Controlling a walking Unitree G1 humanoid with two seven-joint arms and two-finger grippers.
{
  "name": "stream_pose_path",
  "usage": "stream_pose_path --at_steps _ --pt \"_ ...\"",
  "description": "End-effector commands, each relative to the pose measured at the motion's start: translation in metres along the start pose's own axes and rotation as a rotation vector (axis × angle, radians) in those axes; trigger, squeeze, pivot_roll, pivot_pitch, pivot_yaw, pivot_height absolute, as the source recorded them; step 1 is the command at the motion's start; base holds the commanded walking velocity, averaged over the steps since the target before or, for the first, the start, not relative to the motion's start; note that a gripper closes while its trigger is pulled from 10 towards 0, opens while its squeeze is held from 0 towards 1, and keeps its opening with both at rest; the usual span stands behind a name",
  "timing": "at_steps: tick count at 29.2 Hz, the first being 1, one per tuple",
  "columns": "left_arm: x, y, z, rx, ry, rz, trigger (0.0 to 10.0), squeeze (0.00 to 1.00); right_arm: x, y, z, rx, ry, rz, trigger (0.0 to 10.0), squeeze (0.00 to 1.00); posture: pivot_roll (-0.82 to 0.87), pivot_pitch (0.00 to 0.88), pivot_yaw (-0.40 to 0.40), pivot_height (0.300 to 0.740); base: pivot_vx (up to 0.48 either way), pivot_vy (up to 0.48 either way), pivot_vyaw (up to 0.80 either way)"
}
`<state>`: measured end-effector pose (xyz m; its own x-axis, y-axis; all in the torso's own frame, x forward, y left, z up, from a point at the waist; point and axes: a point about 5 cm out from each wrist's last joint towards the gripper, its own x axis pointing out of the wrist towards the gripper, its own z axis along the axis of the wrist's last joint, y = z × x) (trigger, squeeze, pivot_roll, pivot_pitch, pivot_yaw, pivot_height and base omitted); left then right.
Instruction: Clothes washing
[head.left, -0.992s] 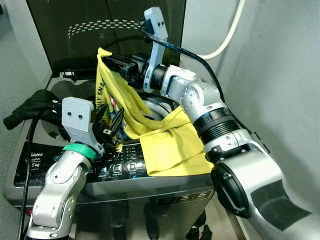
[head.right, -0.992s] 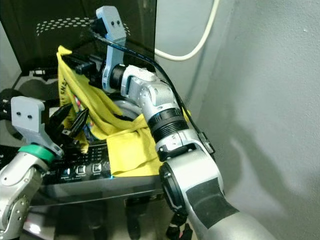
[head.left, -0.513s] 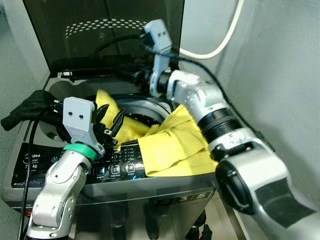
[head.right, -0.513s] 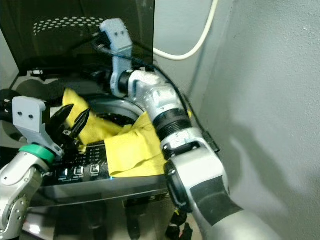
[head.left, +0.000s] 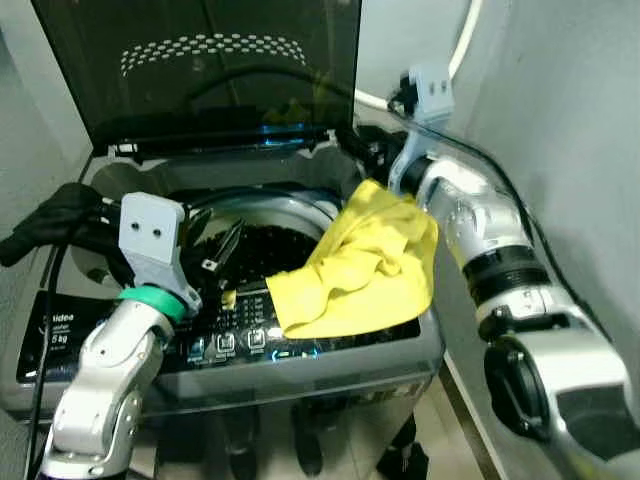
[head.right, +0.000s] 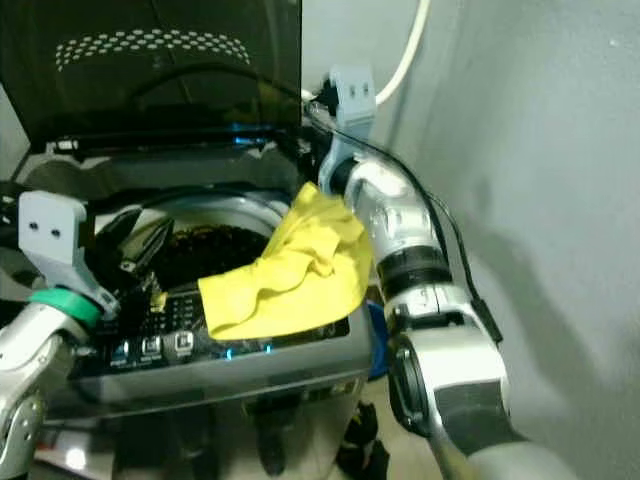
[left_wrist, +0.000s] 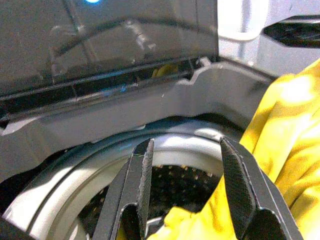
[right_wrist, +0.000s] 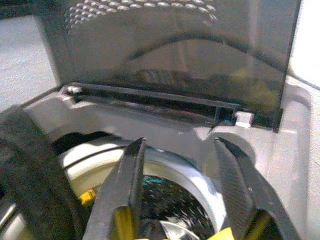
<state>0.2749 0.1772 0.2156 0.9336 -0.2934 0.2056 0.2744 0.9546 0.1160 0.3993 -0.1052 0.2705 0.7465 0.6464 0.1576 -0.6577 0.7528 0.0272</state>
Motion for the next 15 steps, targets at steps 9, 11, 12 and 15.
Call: stream_pose_path --at_steps 9,11,12,15 --pt "-0.002 -0.014 0.01 -0.014 -0.041 -0.092 10.0 0.0 -0.031 -0.033 0.0 -0.06 -0.092 -0.309 10.0 0.0 0.19 0.037 0.071 0.74 0.0 0.0 0.0" --pt "-0.002 -0.014 0.009 -0.008 -0.041 -0.083 10.0 0.0 -0.039 -0.048 0.003 -0.107 -0.097 -0.434 10.0 0.0 0.19 0.036 0.067 0.74 0.0 0.0 0.0" --pt "-0.002 -0.013 0.009 -0.006 -0.04 -0.077 10.0 0.0 -0.043 -0.053 0.002 -0.145 -0.075 -0.478 10.0 0.0 0.19 0.036 0.067 0.74 0.0 0.0 0.0" --pt "-0.003 -0.011 0.009 -0.005 -0.039 -0.074 10.0 0.0 -0.047 -0.057 -0.007 -0.229 0.029 -0.498 10.0 0.0 0.19 0.036 0.067 0.74 0.0 0.0 0.0"
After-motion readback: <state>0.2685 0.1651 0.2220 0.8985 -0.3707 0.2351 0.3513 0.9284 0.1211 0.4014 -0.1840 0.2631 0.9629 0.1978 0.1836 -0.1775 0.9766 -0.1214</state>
